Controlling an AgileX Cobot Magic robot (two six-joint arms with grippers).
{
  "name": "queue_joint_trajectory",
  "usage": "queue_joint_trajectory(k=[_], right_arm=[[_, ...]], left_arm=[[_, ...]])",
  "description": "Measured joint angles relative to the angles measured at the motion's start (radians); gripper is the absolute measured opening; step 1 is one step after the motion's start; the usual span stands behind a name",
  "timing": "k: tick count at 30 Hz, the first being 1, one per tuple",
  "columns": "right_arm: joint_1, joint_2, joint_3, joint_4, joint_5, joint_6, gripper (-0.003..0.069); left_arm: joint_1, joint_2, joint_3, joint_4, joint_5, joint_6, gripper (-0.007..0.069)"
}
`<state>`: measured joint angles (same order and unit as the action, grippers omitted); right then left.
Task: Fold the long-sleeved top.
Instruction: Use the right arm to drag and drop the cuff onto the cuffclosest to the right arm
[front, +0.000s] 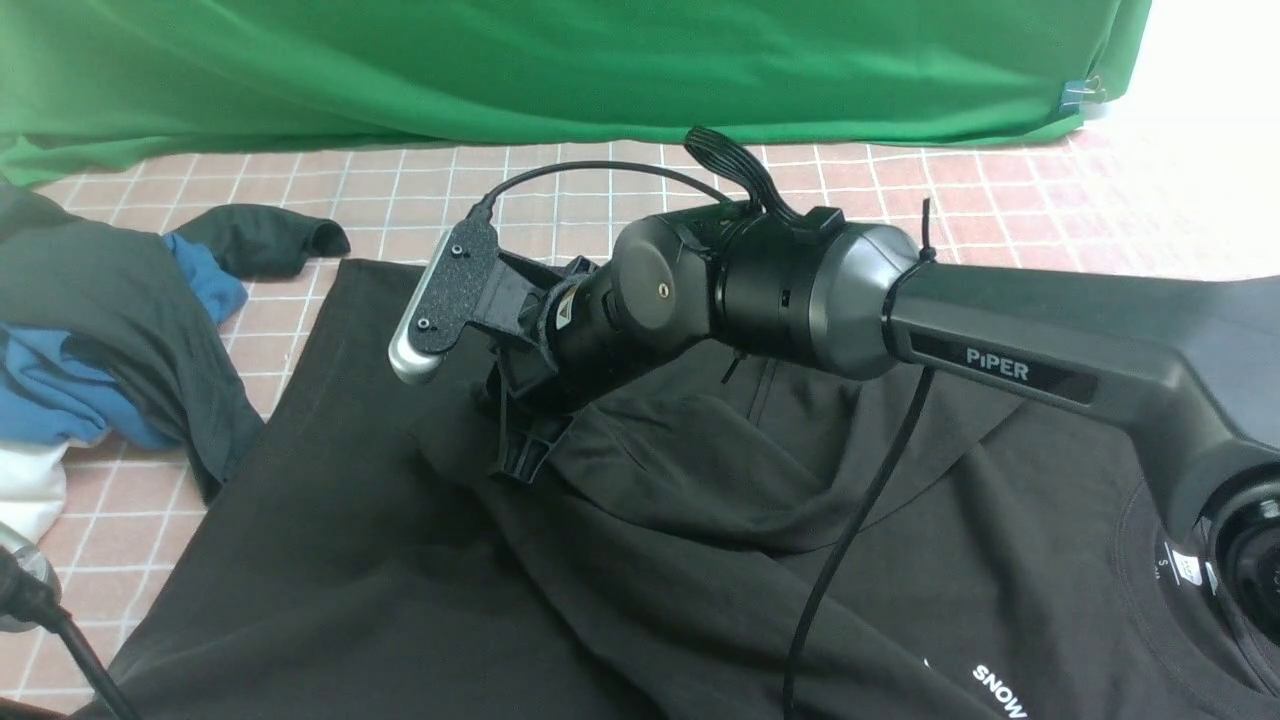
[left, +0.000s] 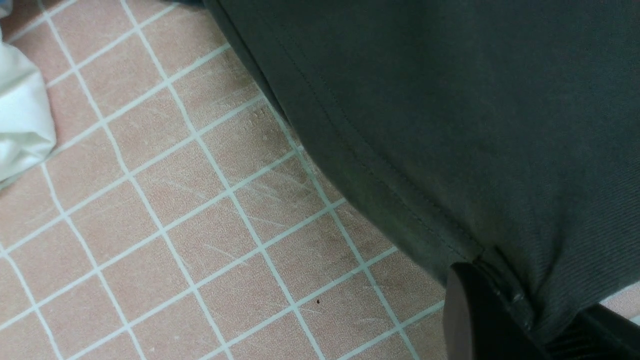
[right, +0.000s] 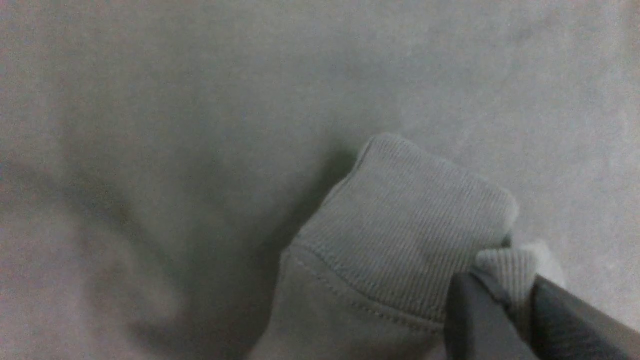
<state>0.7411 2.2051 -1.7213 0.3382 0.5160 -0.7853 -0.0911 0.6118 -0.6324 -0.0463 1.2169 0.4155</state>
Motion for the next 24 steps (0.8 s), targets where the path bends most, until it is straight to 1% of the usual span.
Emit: queue_joint_trajectory(k=[1,2,3,4,6,8,12,14,21,24], right_arm=[[0.000,0.000,0.000,0.000,-0.005,0.000,0.0165],[0.000,0.000,0.000,0.000,-0.007,0.000,0.0171],[0.000,0.000,0.000,0.000,-0.021,0.000,0.0222],[0.000,0.000,0.000,0.000,-0.027,0.000,0.0241],[0.000,0.000,0.000,0.000,-0.032,0.000,0.0246],[0.000,0.000,0.000,0.000,-0.035,0.000,0.0217],[0.000,0.000,0.000,0.000,-0.037,0.000,0.0087],[0.000,0.000,0.000,0.000,-0.037,0.003,0.0064],[0.014,-0.048,0.000,0.000,-0.016,0.012,0.0060],[0.042,-0.104,0.000,0.001,0.002,0.012,0.0060]], left_arm=[[0.000,0.000,0.000,0.000,0.000,0.000,0.0050],[0.000,0.000,0.000,0.000,0.000,0.000,0.0050],[0.000,0.000,0.000,0.000,0.000,0.000,0.0050],[0.000,0.000,0.000,0.000,0.000,0.000,0.0050],[0.000,0.000,0.000,0.000,0.000,0.000,0.0050],[0.000,0.000,0.000,0.000,0.001,0.000,0.0050],[0.000,0.000,0.000,0.000,0.001,0.000,0.0050],[0.000,0.000,0.000,0.000,0.001,0.000,0.0050],[0.000,0.000,0.000,0.000,0.001,0.000,0.0050],[0.000,0.000,0.000,0.000,0.000,0.000,0.0050]])
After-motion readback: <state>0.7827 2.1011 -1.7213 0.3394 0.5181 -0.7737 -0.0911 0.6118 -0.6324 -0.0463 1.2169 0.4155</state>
